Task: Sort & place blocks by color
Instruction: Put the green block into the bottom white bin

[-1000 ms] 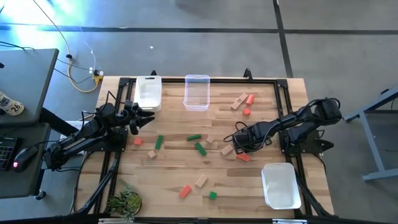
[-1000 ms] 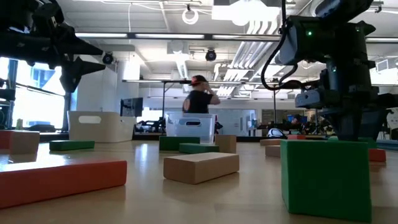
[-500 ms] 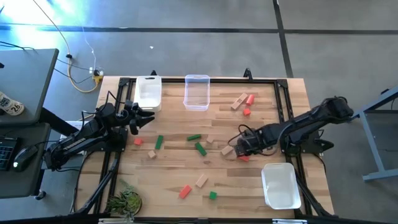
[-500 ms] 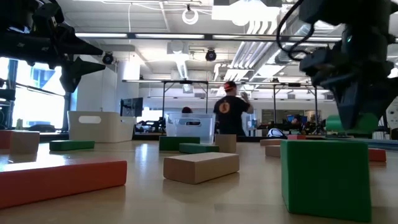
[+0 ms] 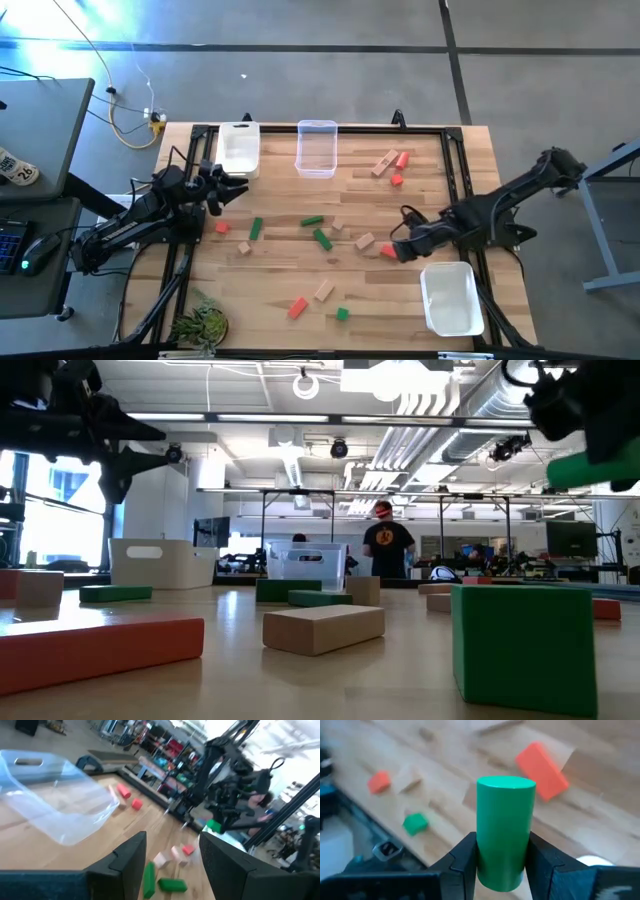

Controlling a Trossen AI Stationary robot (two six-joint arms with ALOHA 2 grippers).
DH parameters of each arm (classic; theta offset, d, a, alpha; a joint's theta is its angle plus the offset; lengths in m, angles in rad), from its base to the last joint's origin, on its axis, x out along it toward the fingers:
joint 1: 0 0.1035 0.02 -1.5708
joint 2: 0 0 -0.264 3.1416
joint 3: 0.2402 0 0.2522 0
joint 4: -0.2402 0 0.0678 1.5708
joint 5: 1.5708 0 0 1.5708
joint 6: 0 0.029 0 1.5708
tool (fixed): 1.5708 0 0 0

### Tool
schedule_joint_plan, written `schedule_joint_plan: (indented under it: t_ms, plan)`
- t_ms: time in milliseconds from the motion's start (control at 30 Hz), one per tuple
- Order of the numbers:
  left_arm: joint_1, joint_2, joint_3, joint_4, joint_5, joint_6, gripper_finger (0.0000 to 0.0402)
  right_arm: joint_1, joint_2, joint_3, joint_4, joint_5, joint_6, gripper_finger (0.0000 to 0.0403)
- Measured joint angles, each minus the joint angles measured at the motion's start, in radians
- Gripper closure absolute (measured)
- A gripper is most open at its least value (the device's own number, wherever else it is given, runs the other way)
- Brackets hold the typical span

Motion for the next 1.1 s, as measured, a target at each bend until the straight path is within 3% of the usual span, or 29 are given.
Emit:
schedule_joint_plan:
  t_ms: [267,700,1100]
  plan:
    - [0.0,0.0,0.0,0.138,0.0,-0.088,0.0229,0.122,-0.047,0.0,-0.001,-0.019,-0.001,0.0299]
    - [0.0,0.0,0.001,0.345,-0.03,-0.223,0.0229,0.32,-0.047,0.0,-0.003,-0.147,0.05,0.0299]
    - [0.0,0.076,0.105,0.36,-0.036,-0.21,0.0229,0.437,-0.013,0.002,-0.174,-0.143,0.126,0.0297]
